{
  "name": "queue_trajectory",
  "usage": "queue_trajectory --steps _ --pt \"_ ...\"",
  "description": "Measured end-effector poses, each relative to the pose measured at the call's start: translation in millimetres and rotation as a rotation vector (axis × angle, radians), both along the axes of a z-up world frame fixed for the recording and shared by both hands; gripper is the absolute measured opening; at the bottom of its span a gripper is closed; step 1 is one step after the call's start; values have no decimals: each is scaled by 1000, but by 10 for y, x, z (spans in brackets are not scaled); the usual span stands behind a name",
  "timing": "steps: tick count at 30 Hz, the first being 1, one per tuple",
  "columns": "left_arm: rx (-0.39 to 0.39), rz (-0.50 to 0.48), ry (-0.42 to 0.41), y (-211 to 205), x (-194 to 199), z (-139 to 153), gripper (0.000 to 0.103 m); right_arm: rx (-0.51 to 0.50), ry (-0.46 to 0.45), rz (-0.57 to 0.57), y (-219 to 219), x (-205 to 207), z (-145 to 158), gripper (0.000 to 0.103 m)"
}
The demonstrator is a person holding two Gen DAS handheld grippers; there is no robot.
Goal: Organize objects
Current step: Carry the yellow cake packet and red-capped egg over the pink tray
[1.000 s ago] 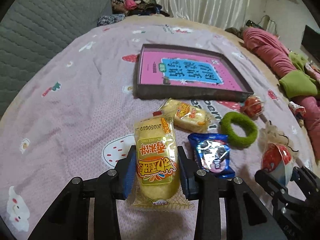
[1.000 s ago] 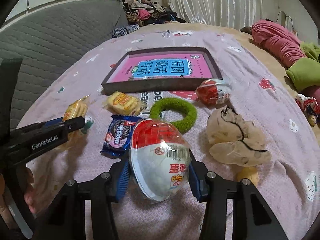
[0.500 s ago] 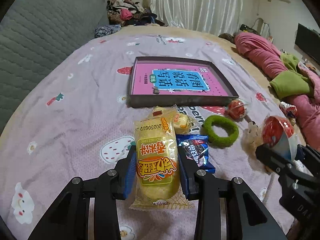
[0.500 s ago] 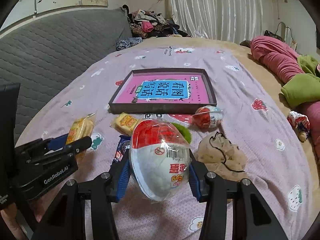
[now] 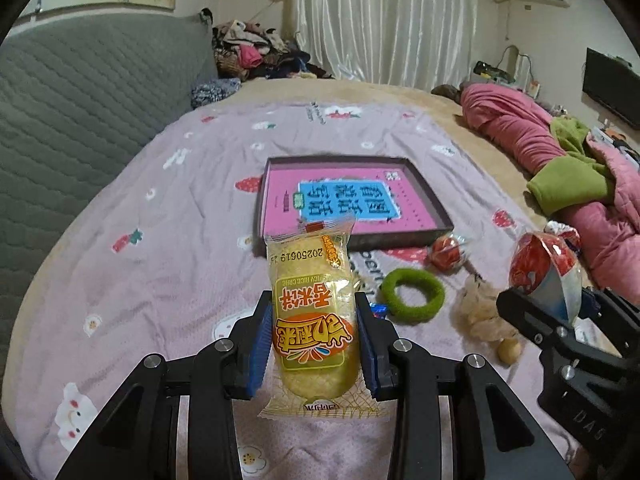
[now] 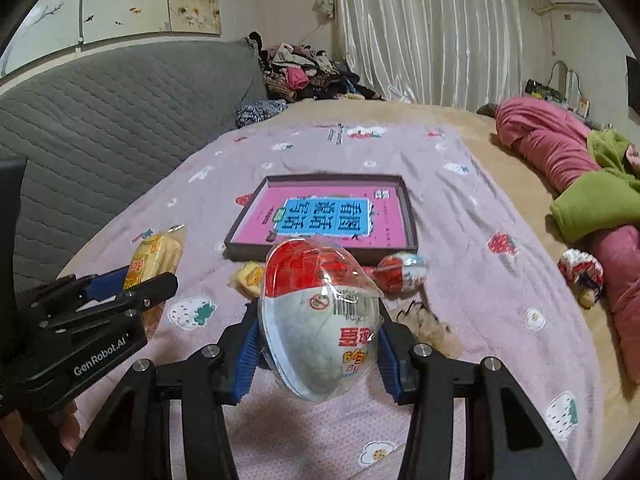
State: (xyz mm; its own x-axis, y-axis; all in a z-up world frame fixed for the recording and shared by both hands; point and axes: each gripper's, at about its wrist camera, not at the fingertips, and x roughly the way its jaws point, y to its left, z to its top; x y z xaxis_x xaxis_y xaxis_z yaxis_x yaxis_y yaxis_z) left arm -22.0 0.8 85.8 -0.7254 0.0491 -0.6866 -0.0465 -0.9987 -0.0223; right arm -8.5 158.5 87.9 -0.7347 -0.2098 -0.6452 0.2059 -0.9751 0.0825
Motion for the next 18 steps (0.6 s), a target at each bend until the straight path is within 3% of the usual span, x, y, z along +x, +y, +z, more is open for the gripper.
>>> queue_trajectory --steps 18 --pt "-21 -27 77 119 -393 728 39 46 114 33 57 -264 711 50"
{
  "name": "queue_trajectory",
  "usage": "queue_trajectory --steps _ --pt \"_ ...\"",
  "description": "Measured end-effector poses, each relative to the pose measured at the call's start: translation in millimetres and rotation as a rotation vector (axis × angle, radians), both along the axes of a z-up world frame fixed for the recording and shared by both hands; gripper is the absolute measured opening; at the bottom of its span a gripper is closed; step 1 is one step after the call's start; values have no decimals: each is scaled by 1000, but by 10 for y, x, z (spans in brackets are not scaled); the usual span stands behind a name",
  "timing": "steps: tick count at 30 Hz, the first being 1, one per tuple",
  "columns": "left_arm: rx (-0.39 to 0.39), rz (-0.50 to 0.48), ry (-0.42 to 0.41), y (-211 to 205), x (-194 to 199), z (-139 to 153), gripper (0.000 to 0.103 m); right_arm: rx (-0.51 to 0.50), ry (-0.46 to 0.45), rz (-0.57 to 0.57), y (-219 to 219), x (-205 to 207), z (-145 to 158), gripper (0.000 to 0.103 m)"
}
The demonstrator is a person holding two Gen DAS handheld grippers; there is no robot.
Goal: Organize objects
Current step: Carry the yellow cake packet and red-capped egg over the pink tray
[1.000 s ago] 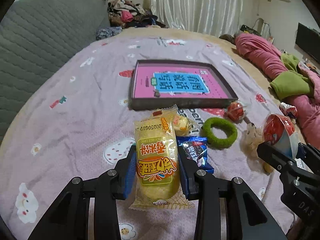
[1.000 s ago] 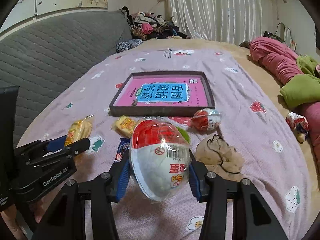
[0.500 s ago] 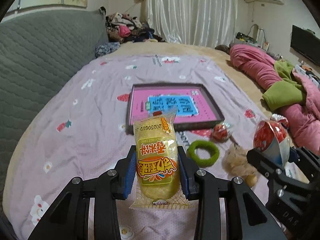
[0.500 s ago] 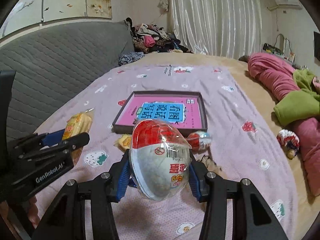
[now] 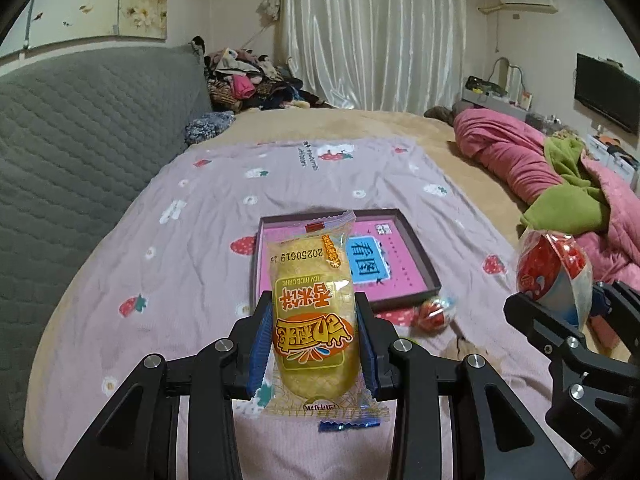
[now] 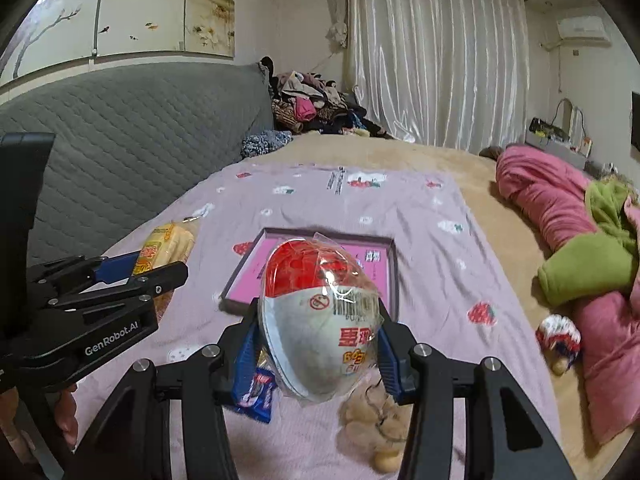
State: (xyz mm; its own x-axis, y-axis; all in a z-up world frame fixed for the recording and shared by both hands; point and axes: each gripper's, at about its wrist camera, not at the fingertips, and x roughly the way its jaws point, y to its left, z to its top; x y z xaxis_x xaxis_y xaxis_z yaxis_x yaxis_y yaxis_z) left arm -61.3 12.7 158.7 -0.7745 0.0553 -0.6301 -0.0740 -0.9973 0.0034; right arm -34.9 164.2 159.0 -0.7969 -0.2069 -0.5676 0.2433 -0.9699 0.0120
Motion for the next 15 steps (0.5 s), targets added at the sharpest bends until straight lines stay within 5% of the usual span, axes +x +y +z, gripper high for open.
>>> queue_trajectory --steps 15 --pt "3 -13 -4 126 -862 112 39 -19 22 39 -6 -782 234 50"
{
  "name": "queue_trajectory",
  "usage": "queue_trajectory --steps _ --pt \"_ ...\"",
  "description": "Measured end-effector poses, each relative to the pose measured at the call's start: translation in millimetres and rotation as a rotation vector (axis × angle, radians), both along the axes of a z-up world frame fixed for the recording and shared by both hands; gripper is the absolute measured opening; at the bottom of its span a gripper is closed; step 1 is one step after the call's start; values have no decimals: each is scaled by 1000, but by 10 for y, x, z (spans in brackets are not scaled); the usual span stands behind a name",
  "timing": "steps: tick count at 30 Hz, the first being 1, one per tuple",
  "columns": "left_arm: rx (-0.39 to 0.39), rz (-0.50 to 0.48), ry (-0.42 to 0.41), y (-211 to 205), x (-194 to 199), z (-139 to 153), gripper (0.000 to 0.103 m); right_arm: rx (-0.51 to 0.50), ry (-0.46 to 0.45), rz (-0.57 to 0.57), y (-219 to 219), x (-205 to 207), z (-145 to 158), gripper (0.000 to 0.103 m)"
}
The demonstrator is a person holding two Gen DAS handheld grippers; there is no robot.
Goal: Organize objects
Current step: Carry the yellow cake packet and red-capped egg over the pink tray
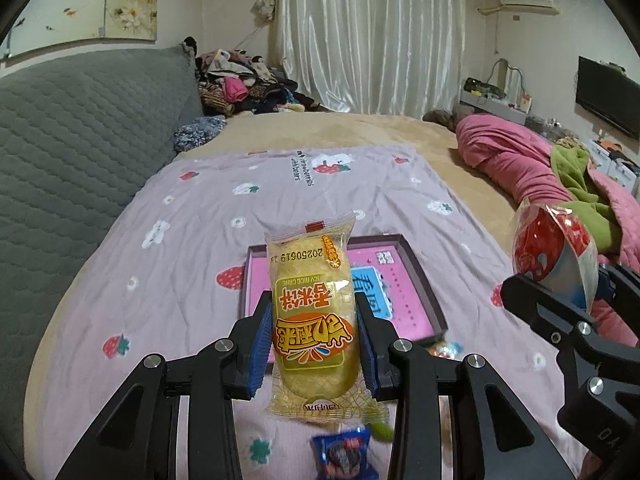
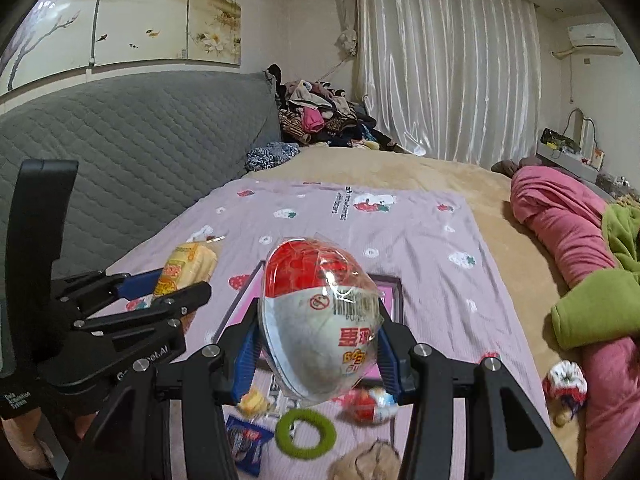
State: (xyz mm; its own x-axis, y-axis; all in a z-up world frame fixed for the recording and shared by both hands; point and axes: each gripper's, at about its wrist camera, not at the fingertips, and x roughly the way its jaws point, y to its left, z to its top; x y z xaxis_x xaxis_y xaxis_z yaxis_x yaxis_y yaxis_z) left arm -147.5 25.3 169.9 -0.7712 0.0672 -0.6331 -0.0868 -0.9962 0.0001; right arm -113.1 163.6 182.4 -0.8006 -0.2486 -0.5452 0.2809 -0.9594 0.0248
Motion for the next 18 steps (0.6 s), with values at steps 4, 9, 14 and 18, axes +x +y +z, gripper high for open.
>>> queue_trajectory --steps 4,9,14,18 --pt "-1 -9 -10 15 -305 -25 39 10 -7 3 -20 -297 -2 50" --pt "20 -14 -36 -3 -700 -114 39 18 -19 19 -61 -636 -54 50" --pt "26 -9 -58 -37 -1027 -318 39 26 -59 21 -73 -997 -254 50" --pt "33 -6 -98 -52 -1294 -590 39 56 -100 28 -109 -1229 -481 50"
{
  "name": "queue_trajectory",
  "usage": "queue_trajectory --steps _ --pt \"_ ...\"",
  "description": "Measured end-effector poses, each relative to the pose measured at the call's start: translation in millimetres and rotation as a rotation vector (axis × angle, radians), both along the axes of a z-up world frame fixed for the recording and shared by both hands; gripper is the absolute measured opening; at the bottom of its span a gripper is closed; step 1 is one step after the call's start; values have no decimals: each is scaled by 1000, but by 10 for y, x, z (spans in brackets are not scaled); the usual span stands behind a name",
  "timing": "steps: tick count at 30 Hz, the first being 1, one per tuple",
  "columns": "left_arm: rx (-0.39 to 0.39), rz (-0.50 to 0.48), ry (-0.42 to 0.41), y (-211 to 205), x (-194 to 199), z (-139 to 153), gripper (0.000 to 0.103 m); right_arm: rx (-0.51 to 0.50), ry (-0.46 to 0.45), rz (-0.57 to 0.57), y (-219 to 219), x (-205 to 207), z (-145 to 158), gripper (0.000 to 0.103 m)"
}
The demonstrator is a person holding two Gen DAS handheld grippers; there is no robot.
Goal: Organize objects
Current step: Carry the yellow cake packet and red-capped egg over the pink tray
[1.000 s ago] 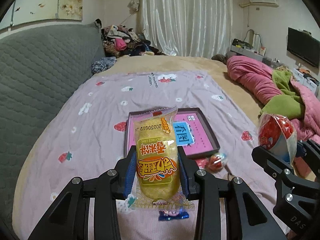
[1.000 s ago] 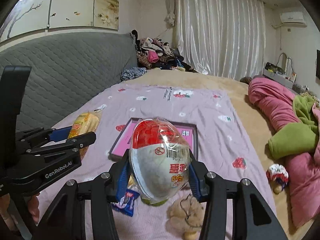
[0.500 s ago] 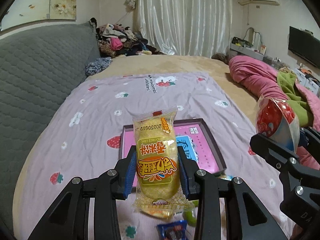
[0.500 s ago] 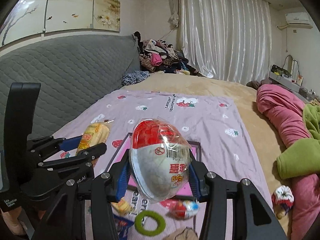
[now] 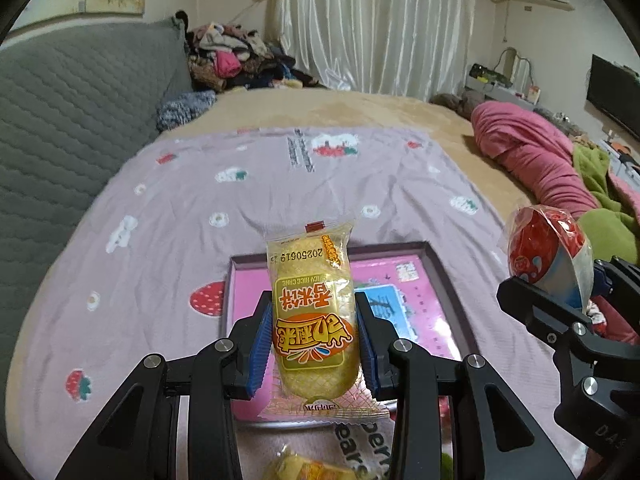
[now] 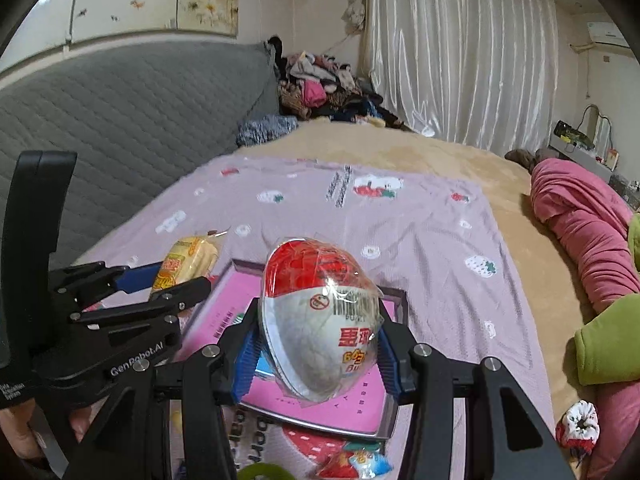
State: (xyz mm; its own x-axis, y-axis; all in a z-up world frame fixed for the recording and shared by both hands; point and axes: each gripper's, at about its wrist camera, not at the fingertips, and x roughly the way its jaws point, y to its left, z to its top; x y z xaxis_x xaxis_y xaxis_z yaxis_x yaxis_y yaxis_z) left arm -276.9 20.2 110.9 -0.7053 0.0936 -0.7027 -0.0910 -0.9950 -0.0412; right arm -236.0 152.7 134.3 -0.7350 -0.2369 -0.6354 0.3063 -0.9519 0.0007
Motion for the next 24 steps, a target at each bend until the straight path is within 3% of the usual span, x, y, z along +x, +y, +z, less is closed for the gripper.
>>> queue_trajectory --steps 13,24 --pt "22 -16 -179 3 -762 -957 39 16 -189 40 -20 -758 -746 51" --pt "9 -2 -232 -6 -1197 -1288 39 65 -310 -3 -10 -1366 -1283 51"
